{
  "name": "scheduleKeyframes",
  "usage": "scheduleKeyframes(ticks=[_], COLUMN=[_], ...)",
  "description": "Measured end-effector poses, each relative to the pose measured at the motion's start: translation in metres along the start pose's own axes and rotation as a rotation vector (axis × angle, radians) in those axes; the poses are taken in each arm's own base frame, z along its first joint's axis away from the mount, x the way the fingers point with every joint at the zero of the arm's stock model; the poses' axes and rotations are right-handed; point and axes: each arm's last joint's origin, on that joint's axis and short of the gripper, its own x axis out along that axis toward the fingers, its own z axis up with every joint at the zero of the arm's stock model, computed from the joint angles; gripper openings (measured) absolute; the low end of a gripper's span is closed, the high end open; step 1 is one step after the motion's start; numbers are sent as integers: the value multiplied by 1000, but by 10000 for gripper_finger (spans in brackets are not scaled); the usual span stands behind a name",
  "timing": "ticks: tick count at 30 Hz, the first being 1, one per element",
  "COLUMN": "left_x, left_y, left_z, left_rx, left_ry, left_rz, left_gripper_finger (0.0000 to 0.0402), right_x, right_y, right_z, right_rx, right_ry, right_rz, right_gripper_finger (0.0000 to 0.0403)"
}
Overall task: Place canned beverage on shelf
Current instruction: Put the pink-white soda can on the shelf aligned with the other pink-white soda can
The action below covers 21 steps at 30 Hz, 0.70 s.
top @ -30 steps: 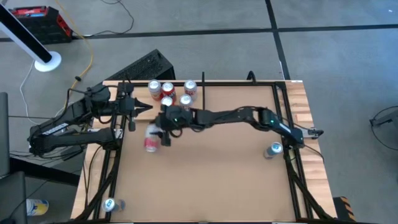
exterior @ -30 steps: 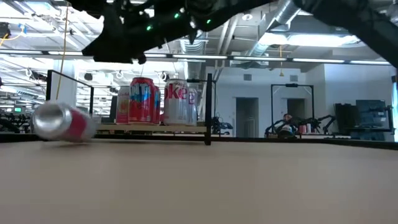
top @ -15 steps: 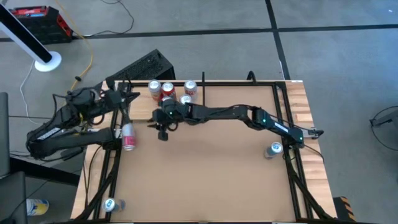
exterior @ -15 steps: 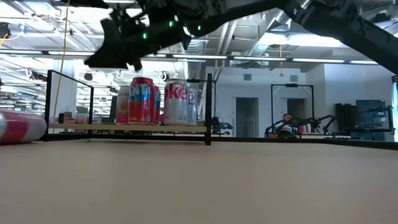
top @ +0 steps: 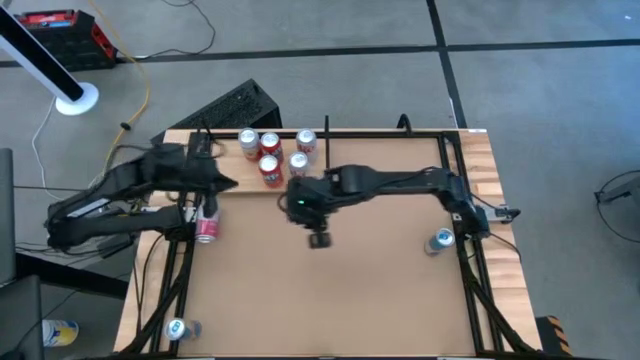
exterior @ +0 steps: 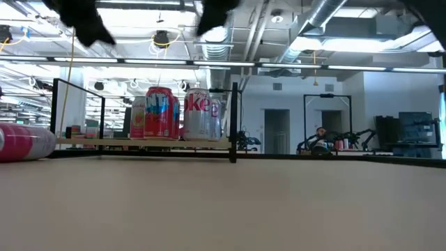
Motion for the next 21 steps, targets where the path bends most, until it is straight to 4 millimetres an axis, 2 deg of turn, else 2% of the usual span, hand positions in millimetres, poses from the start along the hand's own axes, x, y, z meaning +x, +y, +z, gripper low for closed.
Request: scheduleKeyframes(ticks=[3,6,10,16,21], left_x=[20,33,40,32,25], left_y=[2,3,1,-14,-25], left_z=[0,2,-3,-12,-16], left_rx=[-59,-126,-208,-315,-415], left_ry=[173,338,556,699,735], left_rz=[-1,8,18,27,56], left_gripper_finger=[0,0,0,0,0], right_x=[-31,-56,-73,-73,-61], right_y=[10,25,44,66,69], right_z=[-11,-18,-34,-81,-132], right_rx=[45,35,-16,-60,-28], right_ry=[67,56,61,-17,-259], right_rz=[9,-23,-104,-165,-166], right_gripper_finger=[46,40,30,24,31])
